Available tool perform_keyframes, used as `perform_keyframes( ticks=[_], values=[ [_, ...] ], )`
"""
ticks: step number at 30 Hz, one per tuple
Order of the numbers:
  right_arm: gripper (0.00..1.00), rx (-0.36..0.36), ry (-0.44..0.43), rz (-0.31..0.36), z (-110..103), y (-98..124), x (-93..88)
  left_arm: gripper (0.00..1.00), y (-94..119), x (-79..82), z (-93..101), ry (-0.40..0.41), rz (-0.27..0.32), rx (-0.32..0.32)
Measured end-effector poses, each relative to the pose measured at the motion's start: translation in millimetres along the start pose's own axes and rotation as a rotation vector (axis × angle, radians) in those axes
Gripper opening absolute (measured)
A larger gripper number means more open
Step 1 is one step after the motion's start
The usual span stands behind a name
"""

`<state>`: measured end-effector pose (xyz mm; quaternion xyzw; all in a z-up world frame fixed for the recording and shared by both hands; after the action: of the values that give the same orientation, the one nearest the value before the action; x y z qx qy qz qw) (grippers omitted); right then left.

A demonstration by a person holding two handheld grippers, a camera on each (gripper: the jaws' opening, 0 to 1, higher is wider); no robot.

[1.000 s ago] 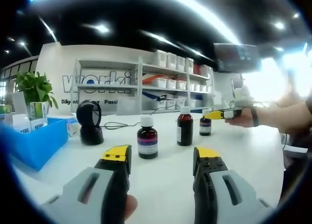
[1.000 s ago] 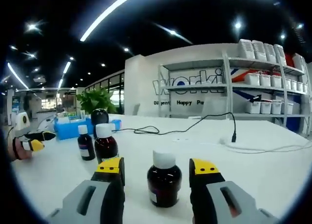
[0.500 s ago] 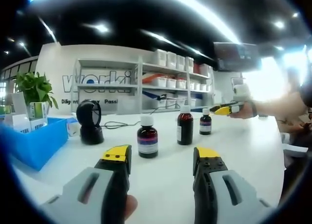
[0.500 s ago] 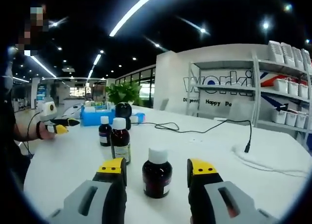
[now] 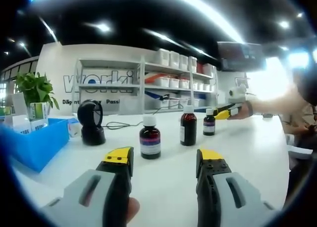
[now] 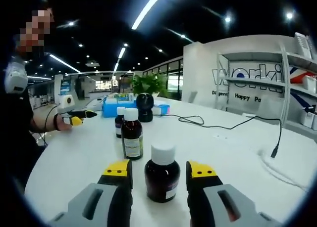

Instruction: Rotate the medicine bottle to make it face forward pick up the medicine bottle inspect the drug traceability code place the medicine on the table

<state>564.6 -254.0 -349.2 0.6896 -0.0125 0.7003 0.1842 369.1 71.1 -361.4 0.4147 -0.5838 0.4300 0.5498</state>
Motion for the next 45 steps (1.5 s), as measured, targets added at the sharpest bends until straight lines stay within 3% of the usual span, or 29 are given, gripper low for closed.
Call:
perform_keyframes(
  ticks=[5, 9, 17, 45],
  values=[
    [0.36, 0.023, -0.023, -0.023, 0.9, -4.8, -9.7, 0.42, 0.0, -0.1, -0.2, 0.001, -0.002, 0.001],
    [0.26, -0.018, -0.017, -0.023, 4.0, -3.5, -11.9, 0.42, -0.7, -1.2, -2.7, 0.001, -0.004, -0.002],
    [0.26, -0.04, -0.037, -0.016, 3.3, 0.3, -16.1, 0.42, -0.6, -1.1, -4.5, -0.001, -0.001, -0.001],
    [0.26, -0.329, -0.136, -0.025, -6.0, -5.6, -14.1, 0.42, 0.3, 0.9, 0.3, -0.001, 0.009, -0.01]
  ],
)
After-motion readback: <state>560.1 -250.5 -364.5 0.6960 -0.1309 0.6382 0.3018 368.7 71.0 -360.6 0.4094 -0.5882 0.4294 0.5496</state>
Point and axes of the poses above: the point that each gripper's makers call its tool centre point, and the gripper's own axes: y roughly backward along the fingers, z roughly to its right, x roughly out of its top, the point moved 6 cm from there along y, roughly backward along the fingers, and after that the axes turned 4 degrees about x, right-handed, at the moved point
